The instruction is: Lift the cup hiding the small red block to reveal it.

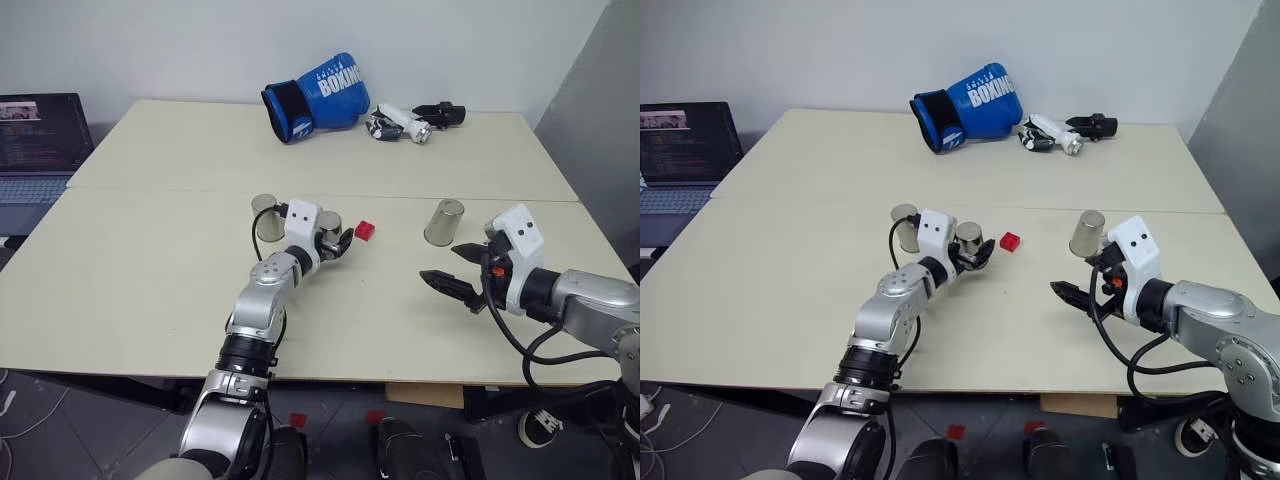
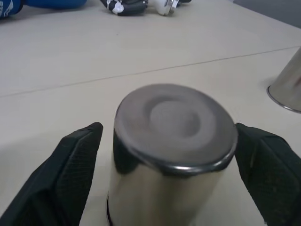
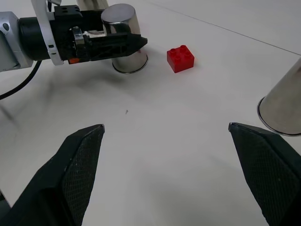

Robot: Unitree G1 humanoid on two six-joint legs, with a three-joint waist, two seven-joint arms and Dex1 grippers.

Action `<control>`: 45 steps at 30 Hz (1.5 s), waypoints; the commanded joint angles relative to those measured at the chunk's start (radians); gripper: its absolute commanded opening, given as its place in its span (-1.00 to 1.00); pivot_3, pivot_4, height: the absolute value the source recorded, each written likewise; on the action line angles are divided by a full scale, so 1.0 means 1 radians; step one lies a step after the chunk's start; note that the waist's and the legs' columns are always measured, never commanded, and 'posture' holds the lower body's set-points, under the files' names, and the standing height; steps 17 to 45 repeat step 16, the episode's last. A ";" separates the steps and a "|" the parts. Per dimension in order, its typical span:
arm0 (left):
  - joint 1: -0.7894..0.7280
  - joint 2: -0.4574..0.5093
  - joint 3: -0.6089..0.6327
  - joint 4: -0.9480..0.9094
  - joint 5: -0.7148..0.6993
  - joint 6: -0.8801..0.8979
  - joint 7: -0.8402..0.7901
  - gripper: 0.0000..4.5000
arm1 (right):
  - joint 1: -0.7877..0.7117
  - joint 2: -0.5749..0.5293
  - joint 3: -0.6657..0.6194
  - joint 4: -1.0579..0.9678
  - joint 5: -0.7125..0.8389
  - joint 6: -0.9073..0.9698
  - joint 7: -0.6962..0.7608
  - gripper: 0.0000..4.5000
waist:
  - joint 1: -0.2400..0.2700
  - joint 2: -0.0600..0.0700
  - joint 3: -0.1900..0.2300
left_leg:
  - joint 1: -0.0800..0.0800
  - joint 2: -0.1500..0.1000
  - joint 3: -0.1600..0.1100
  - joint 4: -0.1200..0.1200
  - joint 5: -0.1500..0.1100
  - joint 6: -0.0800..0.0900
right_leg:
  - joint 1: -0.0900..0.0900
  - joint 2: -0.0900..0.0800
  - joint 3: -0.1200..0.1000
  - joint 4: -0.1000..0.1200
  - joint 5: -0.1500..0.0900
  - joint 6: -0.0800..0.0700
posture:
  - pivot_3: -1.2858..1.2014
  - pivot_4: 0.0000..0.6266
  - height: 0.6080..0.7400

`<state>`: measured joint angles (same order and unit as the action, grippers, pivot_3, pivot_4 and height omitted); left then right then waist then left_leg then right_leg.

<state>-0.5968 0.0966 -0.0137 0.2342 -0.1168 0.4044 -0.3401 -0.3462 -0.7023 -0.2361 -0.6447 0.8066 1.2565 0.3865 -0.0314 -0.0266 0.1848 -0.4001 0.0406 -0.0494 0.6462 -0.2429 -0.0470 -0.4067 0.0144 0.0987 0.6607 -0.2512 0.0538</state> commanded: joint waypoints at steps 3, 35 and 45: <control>-0.024 0.148 0.003 -0.318 -0.041 0.221 -0.079 0.98 | -0.020 -0.005 -0.001 -0.015 0.012 -0.013 0.001 1.00 | -0.002 0.000 0.000 | 0.000 0.000 0.000 0.000 0.000 0.000 | 0.000 0.000 0.000 0.000 0.000 0.000 | 0.03 -0.52 1.00; -0.047 0.812 0.151 -0.606 -0.405 0.708 -0.545 0.98 | -0.032 -0.047 0.049 0.069 -0.024 -0.087 0.072 1.00 | -0.024 -0.001 0.001 | 0.000 0.002 0.000 -0.001 0.000 0.000 | -0.003 0.001 -0.001 0.000 -0.001 -0.002 | 0.03 -0.52 1.00; -0.047 0.812 0.151 -0.606 -0.405 0.708 -0.545 0.98 | -0.032 -0.047 0.049 0.069 -0.024 -0.087 0.072 1.00 | -0.024 -0.001 0.001 | 0.000 0.002 0.000 -0.001 0.000 0.000 | -0.003 0.001 -0.001 0.000 -0.001 -0.002 | 0.03 -0.52 1.00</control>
